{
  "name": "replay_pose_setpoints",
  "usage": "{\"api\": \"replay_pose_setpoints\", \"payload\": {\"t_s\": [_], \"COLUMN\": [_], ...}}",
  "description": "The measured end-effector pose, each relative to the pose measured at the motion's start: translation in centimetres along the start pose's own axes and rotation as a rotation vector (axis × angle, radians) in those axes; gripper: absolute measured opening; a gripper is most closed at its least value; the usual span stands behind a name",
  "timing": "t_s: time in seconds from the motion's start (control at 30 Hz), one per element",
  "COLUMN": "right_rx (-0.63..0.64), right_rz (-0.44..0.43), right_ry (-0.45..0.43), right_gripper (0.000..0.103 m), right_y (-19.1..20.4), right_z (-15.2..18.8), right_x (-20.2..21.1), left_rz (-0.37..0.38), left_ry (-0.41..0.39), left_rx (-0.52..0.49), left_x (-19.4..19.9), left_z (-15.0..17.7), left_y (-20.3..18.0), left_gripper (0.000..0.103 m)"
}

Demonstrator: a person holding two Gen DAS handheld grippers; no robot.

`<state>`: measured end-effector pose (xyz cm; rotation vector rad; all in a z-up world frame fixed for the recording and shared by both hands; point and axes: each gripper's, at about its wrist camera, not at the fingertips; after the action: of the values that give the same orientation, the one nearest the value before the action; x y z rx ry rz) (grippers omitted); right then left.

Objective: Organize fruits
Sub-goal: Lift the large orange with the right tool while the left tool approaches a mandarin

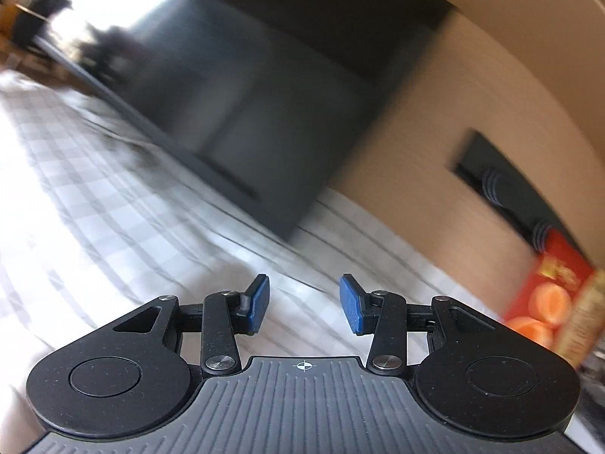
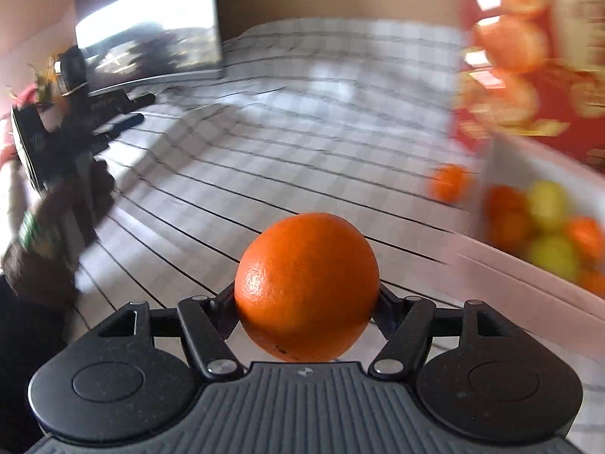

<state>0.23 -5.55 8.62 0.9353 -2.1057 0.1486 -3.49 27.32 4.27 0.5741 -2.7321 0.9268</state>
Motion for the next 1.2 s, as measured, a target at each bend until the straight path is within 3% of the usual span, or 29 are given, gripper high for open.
{"api": "replay_pose_setpoints", "payload": {"t_s": [0.13, 0.3, 0.4, 0.6, 0.8, 0.97, 1.2], "right_rx": [-0.065, -0.108, -0.069, -0.062, -0.057, -0.098, -0.163], "right_rz": [0.070, 0.147, 0.180, 0.245, 0.279, 0.247, 0.170], "right_ry": [-0.043, -0.015, -0.090, -0.179, -0.228, -0.232, -0.197], "right_gripper": [0.069, 0.070, 0.082, 0.091, 0.093, 0.093, 0.094], "right_y": [-3.0, -6.5, -7.1, -7.7, -7.4, -8.0, -9.2], "right_z": [3.8, 6.8, 7.5, 7.5, 7.8, 7.8, 7.8], "right_x": [2.8, 1.7, 2.1, 2.8, 2.5, 2.7, 2.3], "left_rz": [0.146, 0.277, 0.310, 0.288, 0.284, 0.284, 0.220], "left_ry": [0.122, 0.232, 0.282, 0.337, 0.413, 0.528, 0.593], "left_rx": [-0.140, -0.362, -0.429, -0.473, -0.440, -0.412, -0.413], "left_x": [-1.0, -0.6, -0.9, -2.0, -4.0, -8.3, -12.4], "left_z": [2.5, 6.2, 8.5, 11.0, 10.5, 10.9, 12.5], "left_y": [-6.8, -12.8, -14.1, -14.3, -15.4, -18.5, -21.6], "left_gripper": [0.045, 0.046, 0.046, 0.046, 0.045, 0.046, 0.045]}}
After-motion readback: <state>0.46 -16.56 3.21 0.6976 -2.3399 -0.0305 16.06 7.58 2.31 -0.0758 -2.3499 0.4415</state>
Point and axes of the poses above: each gripper's, at about its wrist camera, not at the fingertips, and x roughly against the way its jaws point, y to its left, z to its underside, and after that the axes turned 8 degrees about -z, right-handed
